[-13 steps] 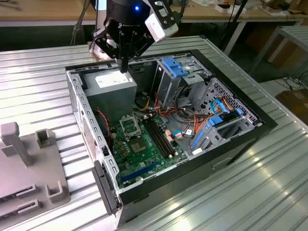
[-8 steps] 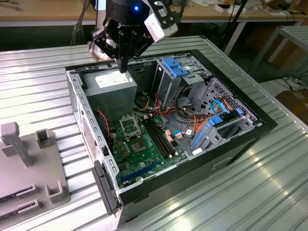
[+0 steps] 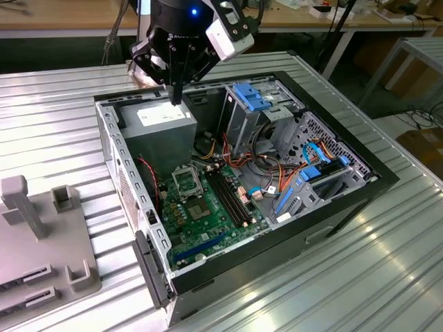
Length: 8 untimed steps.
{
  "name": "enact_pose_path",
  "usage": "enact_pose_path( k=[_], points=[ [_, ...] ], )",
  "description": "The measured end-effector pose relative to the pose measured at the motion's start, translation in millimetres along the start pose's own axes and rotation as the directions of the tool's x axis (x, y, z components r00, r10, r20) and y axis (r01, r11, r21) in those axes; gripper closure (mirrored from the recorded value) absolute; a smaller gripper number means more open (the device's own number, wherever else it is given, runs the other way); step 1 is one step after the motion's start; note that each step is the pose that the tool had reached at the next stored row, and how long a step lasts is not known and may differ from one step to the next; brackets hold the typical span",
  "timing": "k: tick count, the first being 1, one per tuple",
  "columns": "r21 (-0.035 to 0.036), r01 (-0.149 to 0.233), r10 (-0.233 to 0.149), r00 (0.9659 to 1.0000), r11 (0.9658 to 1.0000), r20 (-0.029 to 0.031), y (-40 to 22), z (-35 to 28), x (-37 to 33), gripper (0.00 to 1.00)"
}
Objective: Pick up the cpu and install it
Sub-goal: 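Reach for the cpu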
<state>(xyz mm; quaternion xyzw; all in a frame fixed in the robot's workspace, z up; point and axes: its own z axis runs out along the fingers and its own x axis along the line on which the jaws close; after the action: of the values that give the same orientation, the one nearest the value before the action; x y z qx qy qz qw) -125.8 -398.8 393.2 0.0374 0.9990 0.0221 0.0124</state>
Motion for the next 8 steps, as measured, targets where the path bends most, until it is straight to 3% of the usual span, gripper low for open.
enact_pose_path(
  k=[8],
  points=[
    [0.0001, 0.000, 0.000, 1.0000, 1.0000, -0.0009, -0.6, -0.1, 7.9, 0.89]
  ],
)
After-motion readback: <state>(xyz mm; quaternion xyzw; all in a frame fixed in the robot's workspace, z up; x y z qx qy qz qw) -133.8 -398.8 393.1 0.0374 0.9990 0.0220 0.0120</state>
